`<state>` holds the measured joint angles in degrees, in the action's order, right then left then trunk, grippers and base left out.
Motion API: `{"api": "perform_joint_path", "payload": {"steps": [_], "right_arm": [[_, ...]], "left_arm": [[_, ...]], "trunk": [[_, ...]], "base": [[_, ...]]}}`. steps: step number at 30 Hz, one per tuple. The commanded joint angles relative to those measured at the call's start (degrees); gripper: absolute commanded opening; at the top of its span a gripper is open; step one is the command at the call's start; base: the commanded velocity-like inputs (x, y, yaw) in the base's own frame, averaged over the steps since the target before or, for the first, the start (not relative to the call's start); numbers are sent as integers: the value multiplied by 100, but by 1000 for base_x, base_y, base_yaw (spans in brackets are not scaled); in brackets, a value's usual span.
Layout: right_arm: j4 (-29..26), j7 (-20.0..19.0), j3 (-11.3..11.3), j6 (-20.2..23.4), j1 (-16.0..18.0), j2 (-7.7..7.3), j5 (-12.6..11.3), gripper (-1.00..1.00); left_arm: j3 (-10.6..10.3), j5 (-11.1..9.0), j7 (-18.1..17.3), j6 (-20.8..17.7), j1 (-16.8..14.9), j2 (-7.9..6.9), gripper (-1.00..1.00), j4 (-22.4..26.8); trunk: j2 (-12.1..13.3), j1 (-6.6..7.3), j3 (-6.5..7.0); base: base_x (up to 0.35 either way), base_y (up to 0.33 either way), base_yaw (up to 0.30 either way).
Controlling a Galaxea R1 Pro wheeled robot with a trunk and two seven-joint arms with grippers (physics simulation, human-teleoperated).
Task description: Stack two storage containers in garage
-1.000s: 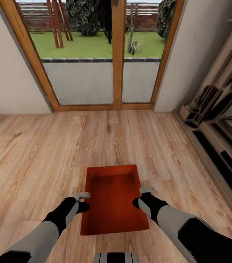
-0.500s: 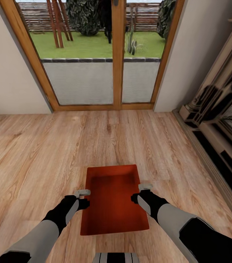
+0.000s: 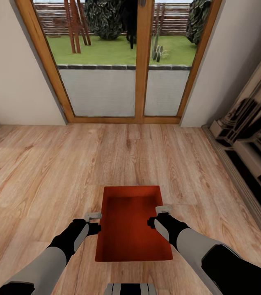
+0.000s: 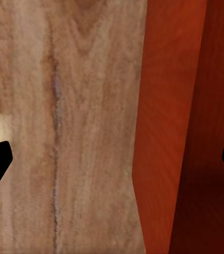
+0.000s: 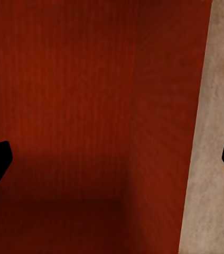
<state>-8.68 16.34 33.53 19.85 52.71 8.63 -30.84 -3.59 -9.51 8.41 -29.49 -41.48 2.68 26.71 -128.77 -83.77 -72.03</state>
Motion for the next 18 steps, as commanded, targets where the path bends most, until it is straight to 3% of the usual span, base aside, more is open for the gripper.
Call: {"api": "perform_joint_path", "payload": {"steps": [1, 15, 18], "right_arm": [[-11, 35, 48, 28, 2, -6, -47, 100], [-11, 66, 57, 33, 2, -30, -45, 100], [-11, 64, 52, 29, 2, -96, -45, 100]], "left_arm": [[-37, -59, 47, -26, -1, -4, 100, 10], [-36, -59, 47, -28, -1, -4, 100, 10], [-36, -59, 47, -30, -1, -4, 100, 10]], "trunk": [[-2, 1, -4], [-2, 1, -4], [-2, 1, -4]], "base": [[0, 0, 10], [0, 0, 1], [0, 0, 0]]}}
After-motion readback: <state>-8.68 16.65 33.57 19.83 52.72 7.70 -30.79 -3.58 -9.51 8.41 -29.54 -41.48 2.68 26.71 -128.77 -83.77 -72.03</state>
